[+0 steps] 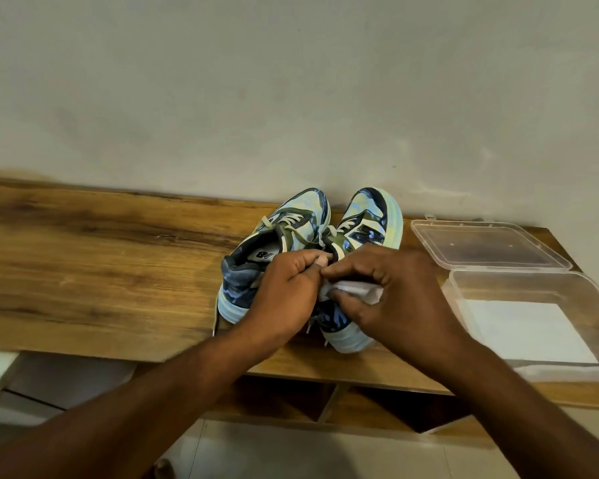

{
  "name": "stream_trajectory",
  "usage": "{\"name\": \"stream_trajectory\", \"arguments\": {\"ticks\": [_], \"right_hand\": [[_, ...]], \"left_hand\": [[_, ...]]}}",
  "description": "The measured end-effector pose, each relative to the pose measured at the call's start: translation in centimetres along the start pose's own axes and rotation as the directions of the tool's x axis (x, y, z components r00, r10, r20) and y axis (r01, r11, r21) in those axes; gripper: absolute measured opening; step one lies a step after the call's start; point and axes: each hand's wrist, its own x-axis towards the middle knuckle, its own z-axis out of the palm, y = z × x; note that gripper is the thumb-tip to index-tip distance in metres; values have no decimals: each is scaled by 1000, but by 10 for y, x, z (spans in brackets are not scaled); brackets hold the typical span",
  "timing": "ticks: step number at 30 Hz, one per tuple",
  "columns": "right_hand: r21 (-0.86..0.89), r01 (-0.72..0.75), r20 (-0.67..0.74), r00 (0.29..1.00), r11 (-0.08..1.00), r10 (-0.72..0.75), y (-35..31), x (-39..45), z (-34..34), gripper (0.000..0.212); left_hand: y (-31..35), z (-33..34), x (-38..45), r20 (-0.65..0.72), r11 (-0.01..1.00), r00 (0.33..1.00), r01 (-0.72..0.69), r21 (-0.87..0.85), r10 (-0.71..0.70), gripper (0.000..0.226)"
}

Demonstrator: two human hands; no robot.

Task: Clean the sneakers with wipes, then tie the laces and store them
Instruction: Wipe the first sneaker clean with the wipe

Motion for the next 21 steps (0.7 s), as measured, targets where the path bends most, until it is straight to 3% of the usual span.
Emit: {"name": "stream_trajectory", "arguments": {"ticks": [5,8,12,17,21], "right_hand": [[105,-186,-87,977,977,196,13,5,-11,33],[97,-163,-131,976,982,175,8,6,-7,26],[55,-50,-13,999,997,50,-1,2,-4,24],[158,-208,-72,972,965,222,20,3,-13,25],[89,-172,-132,974,981,182,24,4,-7,21]], "left_hand": [[4,3,0,-9,999,999,36,-8,-36,31],[8,5,-1,5,1000,1000,25,-1,-25,32],[8,3,-4,-4,999,1000,-19,46,19,31],[0,13,-20,-103,984,989,-93,152,109,44],[-7,18,-36,-192,984,976,-71,165,103,64]]}}
